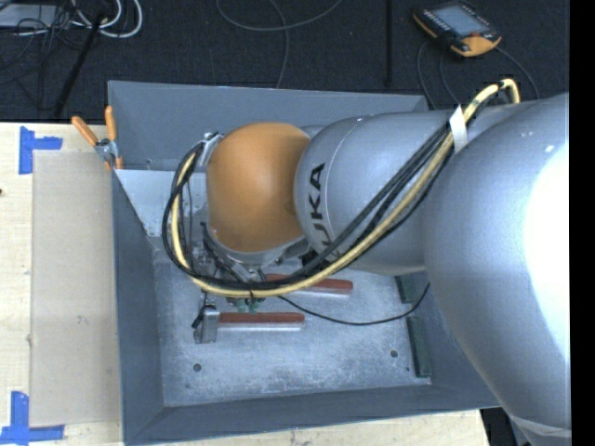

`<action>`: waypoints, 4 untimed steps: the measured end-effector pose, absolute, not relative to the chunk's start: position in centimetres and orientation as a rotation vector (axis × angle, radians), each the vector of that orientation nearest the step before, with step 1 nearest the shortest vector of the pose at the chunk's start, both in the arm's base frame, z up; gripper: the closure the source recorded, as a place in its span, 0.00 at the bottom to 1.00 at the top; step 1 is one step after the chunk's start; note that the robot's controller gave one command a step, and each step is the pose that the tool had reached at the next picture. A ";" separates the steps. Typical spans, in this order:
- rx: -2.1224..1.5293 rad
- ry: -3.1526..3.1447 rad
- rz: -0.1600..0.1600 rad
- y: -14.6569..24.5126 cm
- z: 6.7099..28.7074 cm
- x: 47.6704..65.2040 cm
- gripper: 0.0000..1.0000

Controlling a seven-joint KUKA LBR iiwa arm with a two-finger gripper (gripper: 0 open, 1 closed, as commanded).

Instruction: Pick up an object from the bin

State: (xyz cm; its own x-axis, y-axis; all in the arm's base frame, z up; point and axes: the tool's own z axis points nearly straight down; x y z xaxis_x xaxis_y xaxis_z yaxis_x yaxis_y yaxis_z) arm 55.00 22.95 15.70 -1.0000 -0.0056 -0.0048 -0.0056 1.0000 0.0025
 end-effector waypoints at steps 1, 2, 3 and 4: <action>-0.196 3.141 -0.003 23.0 12.1 55.8 0.00; -0.305 3.119 0.004 20.8 9.7 60.1 0.00; -0.426 3.122 -0.002 18.4 9.1 60.3 0.00; -0.380 3.116 0.001 16.5 10.0 59.0 0.00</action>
Offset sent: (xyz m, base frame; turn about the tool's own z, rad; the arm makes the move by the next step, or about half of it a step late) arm 0.0638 -0.0344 -0.0789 -0.1954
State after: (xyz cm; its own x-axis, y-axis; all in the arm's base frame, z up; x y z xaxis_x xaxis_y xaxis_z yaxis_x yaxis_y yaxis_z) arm 59.05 16.53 9.98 -0.9707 -0.2401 -0.0029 -0.2401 0.9707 0.0002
